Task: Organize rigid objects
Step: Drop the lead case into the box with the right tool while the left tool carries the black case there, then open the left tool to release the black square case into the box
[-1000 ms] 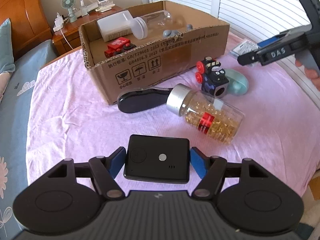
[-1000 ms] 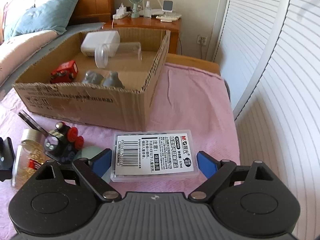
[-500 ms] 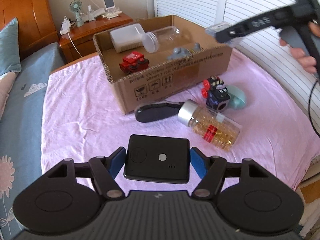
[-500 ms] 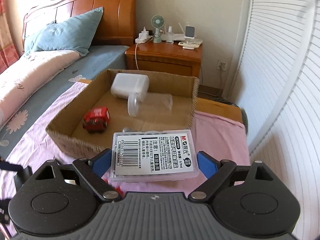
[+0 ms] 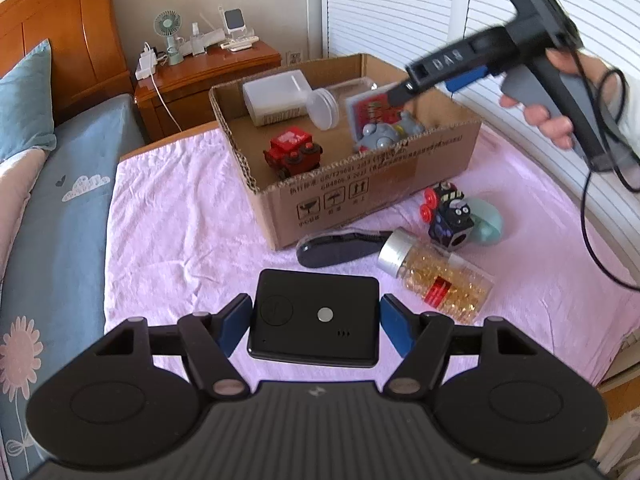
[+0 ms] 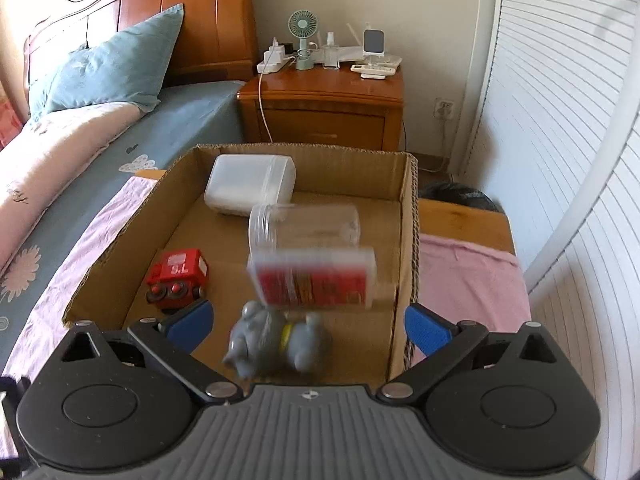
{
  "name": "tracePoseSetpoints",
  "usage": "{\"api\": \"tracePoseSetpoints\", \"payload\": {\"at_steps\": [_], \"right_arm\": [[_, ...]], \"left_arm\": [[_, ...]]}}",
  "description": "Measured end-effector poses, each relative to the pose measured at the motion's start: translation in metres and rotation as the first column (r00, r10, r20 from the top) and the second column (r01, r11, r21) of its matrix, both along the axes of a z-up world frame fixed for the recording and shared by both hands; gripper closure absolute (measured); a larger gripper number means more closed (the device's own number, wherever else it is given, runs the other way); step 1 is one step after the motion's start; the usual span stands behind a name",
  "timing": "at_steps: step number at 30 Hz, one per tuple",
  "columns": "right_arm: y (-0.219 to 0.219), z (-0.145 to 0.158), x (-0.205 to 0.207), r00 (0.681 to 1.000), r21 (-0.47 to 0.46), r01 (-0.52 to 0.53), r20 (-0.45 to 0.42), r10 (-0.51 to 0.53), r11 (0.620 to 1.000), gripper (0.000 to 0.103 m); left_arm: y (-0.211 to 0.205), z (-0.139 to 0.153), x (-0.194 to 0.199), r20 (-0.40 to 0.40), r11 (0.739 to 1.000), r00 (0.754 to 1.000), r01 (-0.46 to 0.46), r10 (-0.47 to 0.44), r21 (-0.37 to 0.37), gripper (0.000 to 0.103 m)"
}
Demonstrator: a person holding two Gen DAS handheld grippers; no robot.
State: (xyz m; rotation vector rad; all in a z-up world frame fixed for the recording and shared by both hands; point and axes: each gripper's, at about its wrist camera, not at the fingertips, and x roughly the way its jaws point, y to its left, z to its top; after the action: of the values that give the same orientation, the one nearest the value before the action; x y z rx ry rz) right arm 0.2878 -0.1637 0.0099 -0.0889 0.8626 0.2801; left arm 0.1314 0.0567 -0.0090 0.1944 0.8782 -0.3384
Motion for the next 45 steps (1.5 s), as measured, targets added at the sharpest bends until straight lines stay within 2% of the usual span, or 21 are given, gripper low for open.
{"api": "tracePoseSetpoints", "payload": {"at_steps": [6,13,22,27,36,38,40,45], "right_arm": [[-0.012,0.008,-0.027,0.999,0.032,0.020,-0.038,-0.019,0.999,0.000],[-0.023,0.009,-0.063,0.991,0.034,0.103,-0.093,-0.099,0.994,0.000],[-0.032,-0.002,-0.114,0.972,0.018,0.218,-0.090,-0.216,0.976,0.000],[-0.035,-0.008,-0.126,0.964,0.027,0.254,-0.084,-0.251,0.967,0.000],[-0.045,-0.020,-0.116,0.956,0.030,0.273,-0.116,-0.268,0.962,0.000],[-0.045,-0.023,-0.113,0.956,0.026,0.271,-0.121,-0.266,0.962,0.000],[-0.045,-0.025,-0.112,0.957,0.025,0.266,-0.126,-0.261,0.964,0.000],[-0.046,-0.023,-0.115,0.958,0.031,0.266,-0.122,-0.260,0.964,0.000]], "left_arm": [[-0.001,0.015,0.006,0.029,1.000,1.000,-0.004,0.004,-0.013,0.033],[-0.011,0.033,0.025,0.055,1.000,0.998,0.007,-0.006,-0.021,0.033],[-0.027,0.047,0.089,0.065,0.999,0.998,-0.021,0.023,-0.026,0.033],[-0.040,0.043,0.136,0.057,0.999,0.997,-0.051,0.051,-0.009,0.033],[-0.047,0.019,0.199,0.005,0.993,0.993,-0.117,0.117,0.009,0.033],[-0.044,0.017,0.205,0.009,0.991,0.991,-0.134,0.134,-0.005,0.028],[-0.042,0.018,0.207,0.023,0.989,0.989,-0.148,0.148,-0.021,0.012],[-0.039,0.024,0.197,0.037,0.987,0.987,-0.158,0.159,-0.016,0.011]]}}
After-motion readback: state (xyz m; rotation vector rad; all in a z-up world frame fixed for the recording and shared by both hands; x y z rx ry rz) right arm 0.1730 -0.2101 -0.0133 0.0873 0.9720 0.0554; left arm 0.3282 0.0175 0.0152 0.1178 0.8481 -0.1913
